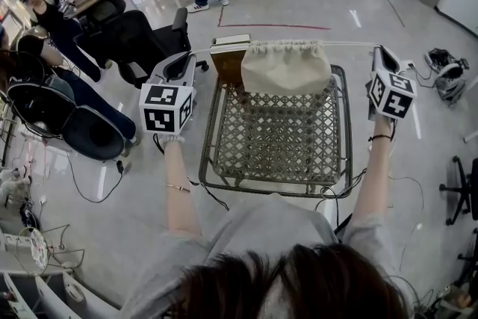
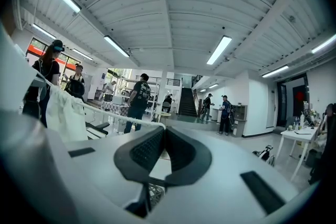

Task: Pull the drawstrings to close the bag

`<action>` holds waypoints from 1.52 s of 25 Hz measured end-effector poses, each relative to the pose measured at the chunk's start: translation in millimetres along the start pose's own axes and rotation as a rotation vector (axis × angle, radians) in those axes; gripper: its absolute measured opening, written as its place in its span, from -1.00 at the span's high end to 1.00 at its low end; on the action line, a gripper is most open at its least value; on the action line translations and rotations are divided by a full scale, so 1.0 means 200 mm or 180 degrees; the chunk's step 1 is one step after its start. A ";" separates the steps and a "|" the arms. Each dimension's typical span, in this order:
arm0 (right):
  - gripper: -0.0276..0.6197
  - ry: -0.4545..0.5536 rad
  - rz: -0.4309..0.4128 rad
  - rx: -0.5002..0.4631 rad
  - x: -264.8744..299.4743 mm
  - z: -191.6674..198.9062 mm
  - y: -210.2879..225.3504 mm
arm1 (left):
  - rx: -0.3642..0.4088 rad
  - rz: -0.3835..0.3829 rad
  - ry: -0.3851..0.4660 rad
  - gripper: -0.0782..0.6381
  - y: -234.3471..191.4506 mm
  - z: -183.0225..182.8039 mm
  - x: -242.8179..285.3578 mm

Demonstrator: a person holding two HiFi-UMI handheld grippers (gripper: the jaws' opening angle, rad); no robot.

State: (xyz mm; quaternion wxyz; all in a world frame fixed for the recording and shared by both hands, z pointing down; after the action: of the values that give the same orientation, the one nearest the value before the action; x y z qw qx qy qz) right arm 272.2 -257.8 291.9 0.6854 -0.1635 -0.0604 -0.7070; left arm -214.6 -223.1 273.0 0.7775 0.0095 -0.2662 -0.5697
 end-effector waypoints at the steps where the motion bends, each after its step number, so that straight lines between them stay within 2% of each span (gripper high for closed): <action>1: 0.83 0.0001 0.0003 0.0013 0.00 0.00 0.00 | -0.0001 0.0000 0.0003 0.69 0.00 0.00 0.00; 9: 0.83 -0.0016 0.0050 0.0198 -0.01 0.03 0.08 | -0.0053 -0.0028 0.0000 0.70 -0.05 0.03 -0.04; 17: 0.83 0.0000 0.0122 0.0336 -0.04 0.05 0.17 | -0.0073 0.0056 0.0069 0.70 -0.06 0.02 -0.05; 23: 0.83 0.0044 0.0178 0.0413 -0.06 0.01 0.18 | -0.0067 -0.0024 0.0087 0.70 -0.07 0.01 -0.06; 38: 0.83 0.0076 0.0246 0.0499 -0.05 0.00 0.20 | -0.0140 -0.0023 0.0146 0.70 -0.10 0.02 -0.07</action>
State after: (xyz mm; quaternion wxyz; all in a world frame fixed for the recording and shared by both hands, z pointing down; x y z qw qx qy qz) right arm 312.2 -250.2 282.1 0.7235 -0.1031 -0.1011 -0.6751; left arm -235.9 -216.9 264.7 0.7814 0.0066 -0.2356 -0.5778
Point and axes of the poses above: the fingertips, and each gripper's own axes: x forward along the fingers, y to its right, z out of its underside, the point moved 9 cm from there along -x, backward along the fingers, and after that the axes turned 14 degrees about -y, right-handed, at the moved point
